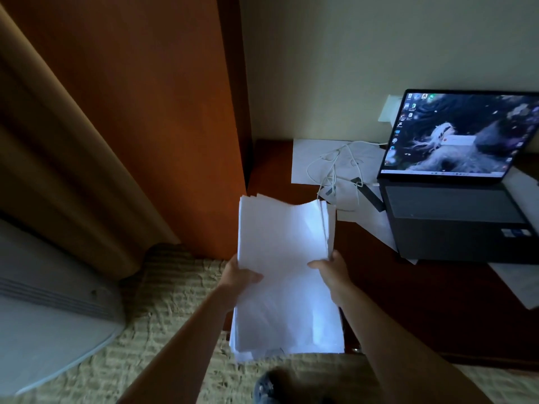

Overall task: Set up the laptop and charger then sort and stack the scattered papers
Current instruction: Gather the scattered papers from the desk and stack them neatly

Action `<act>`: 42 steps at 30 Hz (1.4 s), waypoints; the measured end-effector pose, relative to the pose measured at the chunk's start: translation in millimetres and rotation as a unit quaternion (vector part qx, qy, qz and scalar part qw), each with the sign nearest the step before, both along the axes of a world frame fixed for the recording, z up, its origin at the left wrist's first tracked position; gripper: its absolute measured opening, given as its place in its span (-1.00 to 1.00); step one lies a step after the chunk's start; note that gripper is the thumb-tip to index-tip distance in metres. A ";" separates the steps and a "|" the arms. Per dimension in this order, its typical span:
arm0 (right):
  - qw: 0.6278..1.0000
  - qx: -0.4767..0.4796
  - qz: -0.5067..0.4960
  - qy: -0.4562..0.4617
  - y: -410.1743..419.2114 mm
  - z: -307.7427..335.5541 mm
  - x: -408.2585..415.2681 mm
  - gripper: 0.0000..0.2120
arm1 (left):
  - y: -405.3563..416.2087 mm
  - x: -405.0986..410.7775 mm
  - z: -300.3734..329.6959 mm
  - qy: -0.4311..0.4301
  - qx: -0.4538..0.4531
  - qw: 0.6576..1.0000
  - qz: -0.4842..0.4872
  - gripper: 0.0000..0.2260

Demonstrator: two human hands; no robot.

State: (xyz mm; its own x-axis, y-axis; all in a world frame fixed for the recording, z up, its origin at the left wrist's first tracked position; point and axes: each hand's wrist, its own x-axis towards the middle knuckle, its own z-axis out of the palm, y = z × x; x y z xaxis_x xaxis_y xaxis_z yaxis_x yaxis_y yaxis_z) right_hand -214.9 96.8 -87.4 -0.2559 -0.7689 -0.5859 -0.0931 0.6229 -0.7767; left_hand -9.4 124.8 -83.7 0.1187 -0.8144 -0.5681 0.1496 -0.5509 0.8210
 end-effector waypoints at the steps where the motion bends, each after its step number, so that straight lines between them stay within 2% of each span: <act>1: 1.000 -0.014 -0.011 -0.014 0.5 5.1 -2.9 -0.67 | 2.1 0.0 4.2 0.010 -0.024 1.000 0.007 -0.59; 4: 0.993 -0.082 -0.038 -0.070 -0.2 31.4 -5.1 -0.63 | 2.1 -0.8 25.4 0.007 -0.090 0.996 0.022 -0.59; 8: 0.977 -0.186 -0.045 -0.092 -2.6 82.0 4.8 -0.71 | -2.5 -8.4 67.7 -0.046 -0.177 0.981 0.064 -0.65; 11: 0.963 -0.245 -0.041 -0.102 -1.9 106.3 9.3 -0.66 | -1.2 -6.7 89.7 -0.062 -0.223 0.969 0.092 -0.67; 14: 0.958 -0.265 -0.026 -0.104 2.0 113.0 8.4 -0.60 | 6.9 -0.5 98.5 -0.075 -0.254 0.959 0.098 -0.47; 19: 0.962 -0.251 -0.020 -0.108 6.0 121.5 -0.1 -0.63 | 10.8 1.0 106.5 -0.088 -0.264 0.957 0.084 -0.47; 22: 0.956 -0.269 -0.020 -0.116 6.8 128.4 0.0 -0.46 | 10.6 1.6 111.4 -0.088 -0.270 0.956 0.075 -0.37; 24: 0.940 -0.313 -0.027 -0.131 8.1 138.6 4.8 -0.39 | 11.6 0.2 116.2 -0.088 -0.283 0.952 0.079 -0.34; 28: 0.909 -0.398 -0.027 -0.121 6.3 153.9 14.1 -0.27 | 11.6 -6.8 131.9 -0.053 -0.327 0.937 0.115 -0.41; 32: 0.915 -0.372 -0.051 -0.144 -0.9 148.8 4.9 -0.33 | 4.3 -4.9 143.4 -0.106 -0.335 0.929 0.112 -0.59; 35: 0.923 -0.367 -0.033 -0.115 0.1 140.1 -0.3 -0.44 | 4.4 -2.9 142.9 -0.108 -0.324 0.935 0.098 -0.61; 42: 0.890 -0.455 -0.006 -0.042 7.2 147.7 13.0 -0.23 | 4.3 -10.4 146.8 -0.107 -0.330 0.934 0.089 -0.56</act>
